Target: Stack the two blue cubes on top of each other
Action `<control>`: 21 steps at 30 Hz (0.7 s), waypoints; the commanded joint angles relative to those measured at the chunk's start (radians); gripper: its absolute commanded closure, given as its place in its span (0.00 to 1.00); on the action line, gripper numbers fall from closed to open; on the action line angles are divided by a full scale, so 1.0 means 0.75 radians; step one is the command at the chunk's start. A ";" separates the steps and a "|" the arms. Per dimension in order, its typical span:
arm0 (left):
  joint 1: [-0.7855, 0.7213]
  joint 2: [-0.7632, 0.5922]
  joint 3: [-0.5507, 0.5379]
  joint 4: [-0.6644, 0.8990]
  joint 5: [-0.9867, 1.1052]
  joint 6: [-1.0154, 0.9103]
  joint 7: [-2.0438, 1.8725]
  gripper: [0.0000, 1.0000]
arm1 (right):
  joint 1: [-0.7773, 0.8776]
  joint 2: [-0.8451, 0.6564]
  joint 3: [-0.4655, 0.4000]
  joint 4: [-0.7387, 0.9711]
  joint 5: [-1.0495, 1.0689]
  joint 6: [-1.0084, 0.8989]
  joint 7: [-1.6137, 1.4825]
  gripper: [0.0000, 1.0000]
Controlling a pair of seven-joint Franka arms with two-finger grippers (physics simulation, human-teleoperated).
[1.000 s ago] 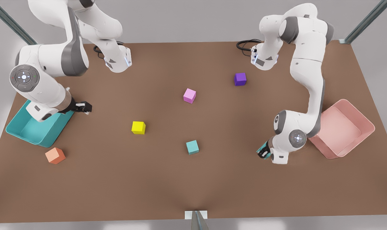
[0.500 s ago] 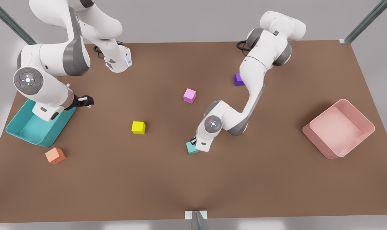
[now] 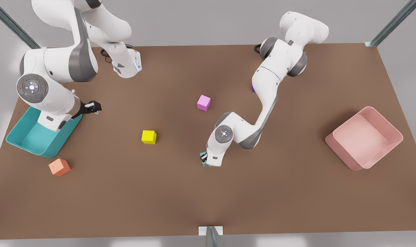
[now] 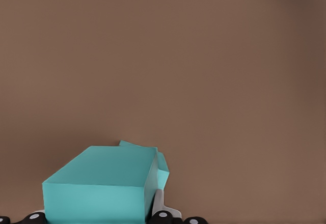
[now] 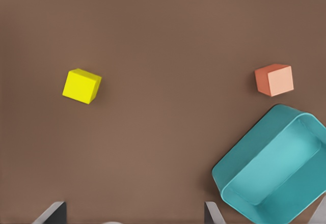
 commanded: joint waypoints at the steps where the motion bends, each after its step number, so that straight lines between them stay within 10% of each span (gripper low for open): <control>1: -0.001 0.000 0.001 0.002 -0.004 0.034 -0.059 0.03 | 0.000 -0.001 0.000 0.001 0.001 -0.003 -0.078 0.00; 21: -0.023 0.057 -0.005 -0.004 -0.006 0.091 -0.022 0.00 | 0.000 0.009 0.000 0.005 -0.001 -0.009 -0.078 0.00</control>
